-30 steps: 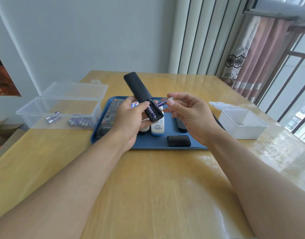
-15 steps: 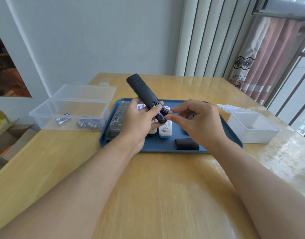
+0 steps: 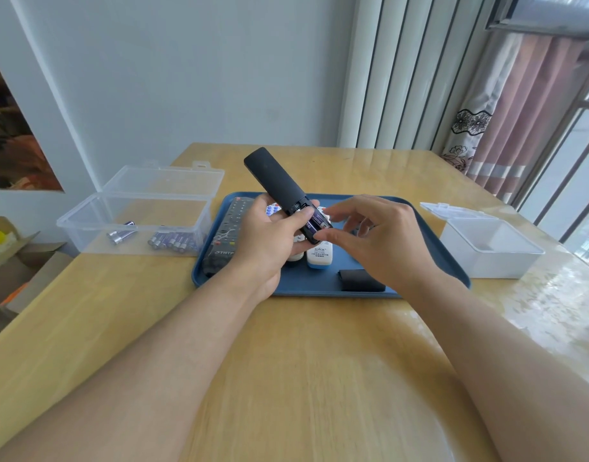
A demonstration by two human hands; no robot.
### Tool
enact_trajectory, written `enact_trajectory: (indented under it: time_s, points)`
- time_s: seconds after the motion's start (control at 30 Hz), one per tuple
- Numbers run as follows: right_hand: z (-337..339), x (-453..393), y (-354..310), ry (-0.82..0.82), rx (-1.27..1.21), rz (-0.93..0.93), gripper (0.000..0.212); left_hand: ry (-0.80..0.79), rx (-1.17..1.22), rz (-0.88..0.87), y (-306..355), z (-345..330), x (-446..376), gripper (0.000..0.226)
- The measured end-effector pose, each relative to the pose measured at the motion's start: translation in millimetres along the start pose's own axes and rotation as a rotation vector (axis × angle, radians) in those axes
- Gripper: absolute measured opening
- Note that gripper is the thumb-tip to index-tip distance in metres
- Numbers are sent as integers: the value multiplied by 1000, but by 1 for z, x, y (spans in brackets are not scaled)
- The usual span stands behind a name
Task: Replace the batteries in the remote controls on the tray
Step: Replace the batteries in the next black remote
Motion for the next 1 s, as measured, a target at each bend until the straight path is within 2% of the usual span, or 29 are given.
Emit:
enact_trajectory:
  time_s: [0.37, 0.5, 0.77, 0.9, 1.0]
  points:
    - [0, 0, 1, -48, -98, -53, 27, -12, -10, 6, 0, 1, 0, 36]
    - [0, 1, -1, -76, -191, -176, 27, -60, -41, 6, 2, 2, 0, 38]
    - [-1, 0, -7, -196, -441, -340, 54, -174, -106, 52, 9, 8, -1, 38]
    - [2, 0, -9, -245, -466, -367, 45, -197, -113, 62, 9, 9, -2, 38]
    - [2, 0, -9, -267, -445, -381, 46, -203, -116, 76, 9, 10, -3, 37]
Point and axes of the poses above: each hand's wrist, its own x-axis away from the middle knuckle, its own z-axis out of the back of the hand, y = z × x, the point moved 1 cm from there along -x, towards the middle knuckle, and after that the axes turned 8 degrees about -y, right-handed, at the moved point
